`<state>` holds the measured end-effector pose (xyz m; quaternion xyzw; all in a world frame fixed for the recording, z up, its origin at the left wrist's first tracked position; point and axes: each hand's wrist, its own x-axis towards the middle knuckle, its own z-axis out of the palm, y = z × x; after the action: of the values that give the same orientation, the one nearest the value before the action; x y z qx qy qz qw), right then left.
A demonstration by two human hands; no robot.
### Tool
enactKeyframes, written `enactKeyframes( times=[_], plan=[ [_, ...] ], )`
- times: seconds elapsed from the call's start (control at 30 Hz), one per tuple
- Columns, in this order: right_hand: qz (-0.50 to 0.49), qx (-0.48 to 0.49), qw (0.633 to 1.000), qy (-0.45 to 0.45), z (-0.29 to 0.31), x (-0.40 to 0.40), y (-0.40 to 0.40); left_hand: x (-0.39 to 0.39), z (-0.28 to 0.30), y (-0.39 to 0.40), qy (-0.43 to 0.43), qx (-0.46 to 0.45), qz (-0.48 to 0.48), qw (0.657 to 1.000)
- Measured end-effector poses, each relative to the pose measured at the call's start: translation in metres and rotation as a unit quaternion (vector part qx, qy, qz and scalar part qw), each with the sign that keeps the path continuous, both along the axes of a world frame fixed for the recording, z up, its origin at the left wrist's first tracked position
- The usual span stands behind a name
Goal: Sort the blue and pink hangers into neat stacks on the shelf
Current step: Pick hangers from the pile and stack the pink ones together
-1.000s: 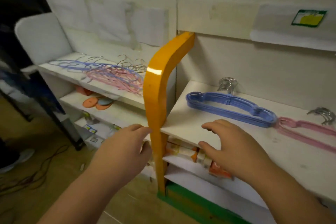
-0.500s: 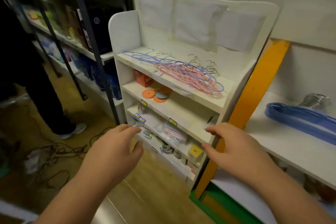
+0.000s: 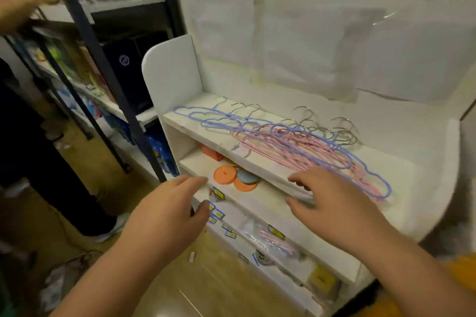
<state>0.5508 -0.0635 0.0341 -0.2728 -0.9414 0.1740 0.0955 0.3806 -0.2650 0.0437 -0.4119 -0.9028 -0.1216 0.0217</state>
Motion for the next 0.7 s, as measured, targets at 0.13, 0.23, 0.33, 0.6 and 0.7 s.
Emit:
enactKeyframes(
  times=[0.13, 0.23, 0.33, 0.6, 0.7],
  plan=[
    [-0.013, 0.021, 1.0, -0.01, 0.01, -0.05, 0.023, -0.052, 0.003, 0.035, -0.004, 0.029, -0.021, 0.999],
    [-0.022, 0.013, 0.999, -0.023, 0.007, -0.083, 0.033, -0.094, -0.01, 0.057, -0.026, 0.031, -0.046, 0.998],
    [-0.044, 0.005, 0.998, -0.034, -0.001, -0.121, 0.044, -0.147, -0.026, 0.082, -0.036, 0.03, -0.076, 0.996],
    [-0.18, 0.004, 0.983, -0.025, -0.003, -0.213, 0.062, -0.28, -0.043, 0.179, -0.044, 0.008, -0.253, 0.966],
    [-0.218, -0.004, 0.975, -0.029, -0.001, -0.23, 0.065, -0.294, -0.054, 0.22, -0.061, -0.038, -0.359, 0.931]
  ],
)
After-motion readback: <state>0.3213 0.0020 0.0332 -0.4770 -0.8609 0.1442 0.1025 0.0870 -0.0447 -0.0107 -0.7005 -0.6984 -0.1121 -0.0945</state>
